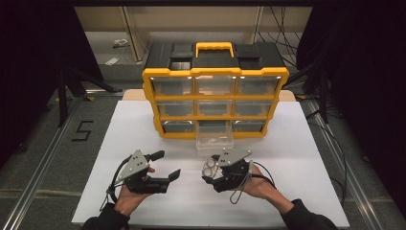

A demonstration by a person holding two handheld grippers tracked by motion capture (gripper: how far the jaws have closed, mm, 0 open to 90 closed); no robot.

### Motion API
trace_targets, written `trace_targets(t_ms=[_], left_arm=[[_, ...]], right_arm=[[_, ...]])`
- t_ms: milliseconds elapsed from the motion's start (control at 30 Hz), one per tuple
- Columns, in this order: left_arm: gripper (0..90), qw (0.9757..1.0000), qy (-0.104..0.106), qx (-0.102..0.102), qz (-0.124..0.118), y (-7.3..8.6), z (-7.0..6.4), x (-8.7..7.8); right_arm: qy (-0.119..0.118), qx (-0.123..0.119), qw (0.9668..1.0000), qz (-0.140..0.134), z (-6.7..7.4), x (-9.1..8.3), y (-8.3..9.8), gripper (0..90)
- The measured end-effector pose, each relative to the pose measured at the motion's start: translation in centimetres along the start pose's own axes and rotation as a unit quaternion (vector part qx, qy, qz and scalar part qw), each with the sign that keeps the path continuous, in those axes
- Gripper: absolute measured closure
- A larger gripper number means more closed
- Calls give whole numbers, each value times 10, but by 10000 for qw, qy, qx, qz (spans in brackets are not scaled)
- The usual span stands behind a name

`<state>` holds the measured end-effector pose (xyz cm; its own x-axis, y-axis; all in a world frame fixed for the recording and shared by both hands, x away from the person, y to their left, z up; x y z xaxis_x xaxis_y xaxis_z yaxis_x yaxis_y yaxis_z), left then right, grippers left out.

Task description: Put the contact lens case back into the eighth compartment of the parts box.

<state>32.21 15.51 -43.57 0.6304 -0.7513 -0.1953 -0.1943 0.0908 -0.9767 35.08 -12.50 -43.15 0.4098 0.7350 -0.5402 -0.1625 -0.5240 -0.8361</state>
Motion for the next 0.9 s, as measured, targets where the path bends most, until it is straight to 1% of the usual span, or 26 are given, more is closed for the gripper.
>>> trace_targets(t_ms=[167,333,600,767,900], left_arm=[[150,10000,11,1,0,0,0,1],[150,10000,11,-7,0,0,0,1],[150,10000,15,5,1,0,0,1],[150,10000,46,10,-2,0,-1,1],[150,9999,95,14,-62,-1,-2,1]], right_arm=[[54,21,10000,-57,-4,-3,-2,273],[130,83,9997,-176,-9,-7,-6,273],[253,117,9993,-260,-15,-13,-10,273],[321,161,9988,-335,-19,-17,-13,273],[405,185,9982,-412,-23,-21,-15,273]])
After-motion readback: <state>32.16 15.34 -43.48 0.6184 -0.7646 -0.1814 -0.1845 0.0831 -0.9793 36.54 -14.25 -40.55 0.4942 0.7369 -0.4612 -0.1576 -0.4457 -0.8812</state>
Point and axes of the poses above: each handheld gripper's, and its own axes: x roughly forward along the jaws, y roughly out of its underside, z roughly to its left, the point moved 1 cm from there along x, roughly forward along the jaws, and after that the axes turned 5 degrees about -z, right-handed, at the moved point
